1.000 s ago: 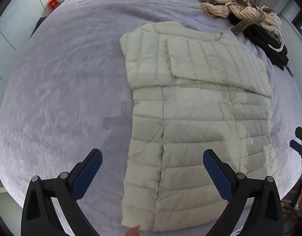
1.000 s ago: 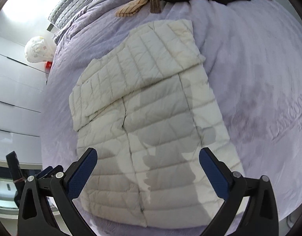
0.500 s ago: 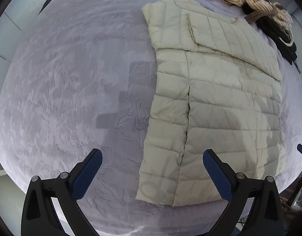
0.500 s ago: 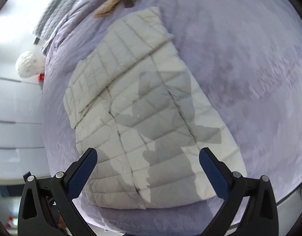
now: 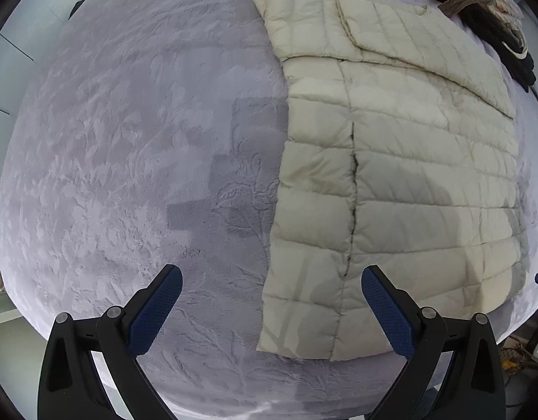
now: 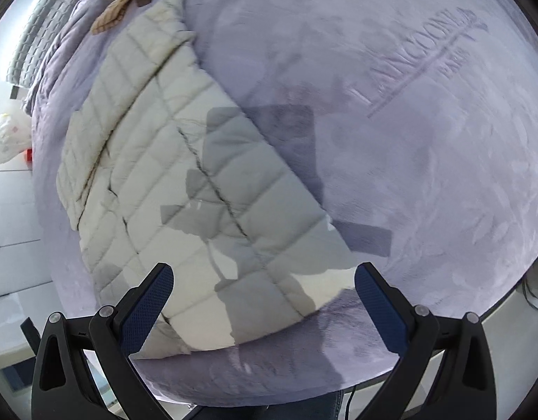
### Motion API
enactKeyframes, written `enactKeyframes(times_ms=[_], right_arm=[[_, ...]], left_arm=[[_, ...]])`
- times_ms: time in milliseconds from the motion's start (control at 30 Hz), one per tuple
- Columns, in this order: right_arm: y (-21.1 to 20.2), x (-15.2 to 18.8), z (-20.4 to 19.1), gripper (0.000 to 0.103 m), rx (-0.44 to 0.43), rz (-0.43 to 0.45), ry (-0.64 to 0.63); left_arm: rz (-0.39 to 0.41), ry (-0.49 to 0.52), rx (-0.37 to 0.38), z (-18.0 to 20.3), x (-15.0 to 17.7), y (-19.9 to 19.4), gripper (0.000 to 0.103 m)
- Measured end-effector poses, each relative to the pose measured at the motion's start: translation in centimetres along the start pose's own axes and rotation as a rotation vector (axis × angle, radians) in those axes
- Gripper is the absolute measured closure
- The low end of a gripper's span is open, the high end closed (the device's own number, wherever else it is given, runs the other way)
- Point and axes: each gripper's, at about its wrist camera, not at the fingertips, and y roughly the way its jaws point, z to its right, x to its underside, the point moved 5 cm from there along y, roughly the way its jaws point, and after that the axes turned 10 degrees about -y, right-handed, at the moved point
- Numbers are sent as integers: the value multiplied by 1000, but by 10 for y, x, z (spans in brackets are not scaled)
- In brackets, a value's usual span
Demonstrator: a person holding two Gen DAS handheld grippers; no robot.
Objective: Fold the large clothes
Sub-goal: 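Move both open grippers to the hem end of the folded jacket, then grasp the jacket hem with both grippers and fold it onto the collar end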
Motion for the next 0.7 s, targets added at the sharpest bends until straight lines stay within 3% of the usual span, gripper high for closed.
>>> enactKeyframes(times_ms=[100, 233, 467, 700], right_arm=[[4, 3, 6, 0, 5, -14, 11], [13, 8, 12, 0, -31, -42, 30], [30, 29, 27, 0, -209, -81, 142], [52, 36, 28, 0, -398, -61, 280]], left_arm=[[-31, -5, 23, -1, 2, 7, 0], [-98, -24, 128, -5, 7, 20, 0], [-217, -67, 310, -11, 17, 44, 0], [-303, -67, 449, 18, 22, 63, 0]])
